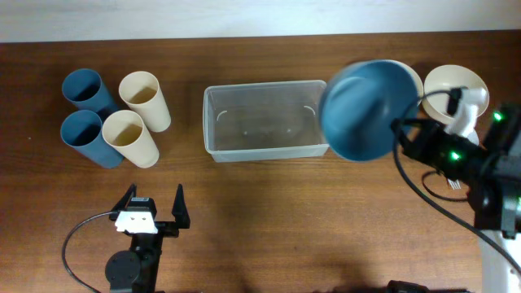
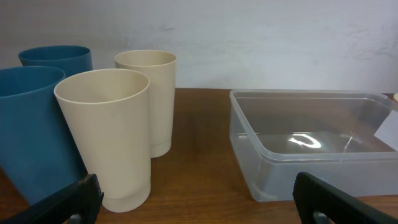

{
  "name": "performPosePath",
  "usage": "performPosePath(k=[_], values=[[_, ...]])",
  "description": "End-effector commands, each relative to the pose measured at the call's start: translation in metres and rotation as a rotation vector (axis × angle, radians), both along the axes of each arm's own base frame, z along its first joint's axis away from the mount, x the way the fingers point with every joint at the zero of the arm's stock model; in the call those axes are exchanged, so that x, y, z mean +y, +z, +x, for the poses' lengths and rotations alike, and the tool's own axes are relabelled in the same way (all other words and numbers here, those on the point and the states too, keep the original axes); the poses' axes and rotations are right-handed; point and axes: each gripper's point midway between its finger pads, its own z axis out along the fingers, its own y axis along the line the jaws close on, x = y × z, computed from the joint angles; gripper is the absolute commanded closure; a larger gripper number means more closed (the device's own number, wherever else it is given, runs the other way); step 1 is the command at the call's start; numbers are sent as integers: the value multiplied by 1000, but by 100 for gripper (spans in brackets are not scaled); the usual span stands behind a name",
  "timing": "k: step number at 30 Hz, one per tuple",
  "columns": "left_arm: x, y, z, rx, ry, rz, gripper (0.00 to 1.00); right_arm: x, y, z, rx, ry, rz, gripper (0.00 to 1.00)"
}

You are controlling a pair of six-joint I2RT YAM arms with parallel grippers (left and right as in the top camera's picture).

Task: Pack container
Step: 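Lift the blue bowl with the right gripper over the clear container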

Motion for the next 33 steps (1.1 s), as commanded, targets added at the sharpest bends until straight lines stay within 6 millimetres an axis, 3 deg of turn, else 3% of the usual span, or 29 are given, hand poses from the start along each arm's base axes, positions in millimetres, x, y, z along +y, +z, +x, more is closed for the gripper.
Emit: performPosePath(k=[1,4,7,12,15,19,24,33], values=[[-1,-1,0,-2,-3,16,0,9,1,18,21,-26,-68,96],[-1,-1,0,-2,-3,16,0,4,-23,40,101,-116,-140,96],[-1,-1,0,-2,-3,16,0,14,-52,59,179,-101,-145,96],[-1,-1,0,-2,-3,16,0,51,-115,91,313,-15,-146,96],[-1,-1,0,-2,-3,16,0,83,-137,104,319,60,-148,96],[-1,-1,0,-2,-3,16,0,116,-146,117,270,115,-167,96],[-1,-1,0,-2,-3,16,0,107,-166,125,291,-4,-284,96],[-1,-1,0,-2,-3,16,0,108,-195,140,324,-39,-282,96]])
